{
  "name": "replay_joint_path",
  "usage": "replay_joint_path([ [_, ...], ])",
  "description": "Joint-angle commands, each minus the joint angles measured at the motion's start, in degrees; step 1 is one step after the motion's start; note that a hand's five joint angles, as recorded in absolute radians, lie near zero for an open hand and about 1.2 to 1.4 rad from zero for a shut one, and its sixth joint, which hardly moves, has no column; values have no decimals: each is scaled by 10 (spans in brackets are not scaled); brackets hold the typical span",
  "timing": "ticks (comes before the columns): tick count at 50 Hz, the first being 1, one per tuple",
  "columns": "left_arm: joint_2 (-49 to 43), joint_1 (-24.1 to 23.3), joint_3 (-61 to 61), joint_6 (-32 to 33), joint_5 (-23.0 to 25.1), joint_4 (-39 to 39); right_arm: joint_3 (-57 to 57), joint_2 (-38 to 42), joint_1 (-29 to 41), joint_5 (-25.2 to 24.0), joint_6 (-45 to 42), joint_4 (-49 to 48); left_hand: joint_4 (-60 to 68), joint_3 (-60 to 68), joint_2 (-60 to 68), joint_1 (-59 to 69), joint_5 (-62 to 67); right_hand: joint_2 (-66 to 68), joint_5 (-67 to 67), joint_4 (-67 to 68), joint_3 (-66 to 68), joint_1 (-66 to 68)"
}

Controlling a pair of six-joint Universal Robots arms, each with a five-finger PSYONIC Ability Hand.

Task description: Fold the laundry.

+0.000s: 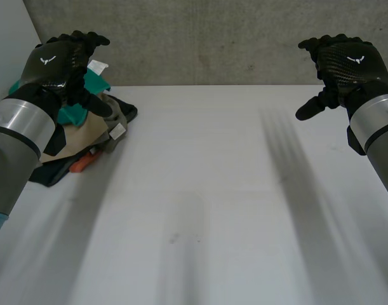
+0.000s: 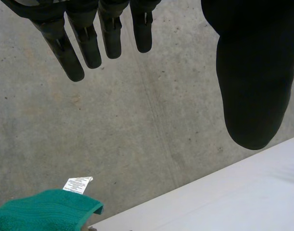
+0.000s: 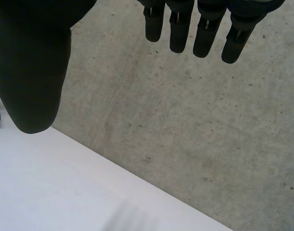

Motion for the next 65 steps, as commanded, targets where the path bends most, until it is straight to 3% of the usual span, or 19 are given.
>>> replay_joint_path([
  [1, 1, -1, 1, -4, 5, -2, 0, 0, -1, 0, 0, -1, -59, -58, -59, -52, -58, -55, -55, -60, -57, -50],
  [10, 3, -2, 6, 3, 8, -3, 0, 0, -1, -1, -1, -1, -55, -54, -56, -48, -54, -55, -55, -60, -57, -50],
  [14, -14, 10, 32, 42, 1, 3, 0, 0, 0, -3, -2, -1, -52, -51, -52, -45, -50, -55, -55, -60, -57, -50],
  [18, -106, 28, 83, 175, -14, 17, 0, 0, 1, -5, -2, 0, -55, -54, -56, -48, -54, -55, -55, -60, -57, -50],
  [19, -150, 41, 110, 253, -28, 31, 0, 1, 1, -5, -2, 0, -55, -54, -56, -48, -54, -55, -55, -60, -57, -50],
  [21, -189, 52, 132, 317, -40, 49, 0, 1, 1, -5, -2, 2, -57, -56, -57, -50, -55, -55, -55, -60, -57, -50],
  [22, -225, 61, 154, 382, -50, 78, 0, 1, 2, -5, -2, 2, -59, -58, -59, -52, -57, -55, -55, -60, -57, -50],
  [26, -336, 98, 217, 498, -62, 180, 0, 4, 3, -6, -3, 3, -59, -58, -59, -52, -57, -55, -55, -60, -57, -50],
  [32, -445, 134, 303, 522, -64, 226, 4, 4, 4, -8, -5, 3, -55, -54, -56, -48, -54, -55, -55, -60, -57, -50],
  [36, -492, 139, 343, 520, -62, 213, 7, 5, 4, -8, -17, 2, -45, -44, -46, -38, -44, -55, -55, -60, -57, -50],
  [39, -515, 143, 364, 519, -60, 195, 10, 6, 4, -9, -26, 0, 52, 53, 52, 59, 53, -55, -55, -60, -57, -50],
  [44, -496, 134, 341, 493, -60, 180, 10, 7, 2, -10, -31, 1, 615, 616, 614, 622, 616, -55, -55, -60, -57, -50],
  [45, -464, 128, 318, 464, -61, 181, 10, 7, 1, -10, -31, 1, 640, 641, 640, 648, 642, -55, -55, -60, -57, -50],
  [52, -294, 93, 227, 311, -61, 199, 9, 6, 2, -10, -32, -1, 641, 642, 641, 648, 642, -55, -55, -60, -57, -50],
  [55, -233, 52, 187, 229, -55, 189, 9, 6, 1, -10, -32, -1, 641, 642, 641, 648, 642, -55, -55, -60, -57, -50],
  [59, -170, -15, 143, 126, -18, 151, 7, 6, -1, -10, -32, -1, 641, 642, 641, 648, 642, -55, -55, -60, -57, -50],
  [60, -152, -42, 128, 80, 10, 129, 5, 6, -3, -10, -32, -1, 641, 642, 641, 648, 642, -55, -55, -60, -57, -50],
  [65, -156, -107, 112, -22, 82, 91, 1, 6, -5, -9, -31, 1, 641, 642, 641, 648, 642, -55, -55, -60, -57, -50],
])
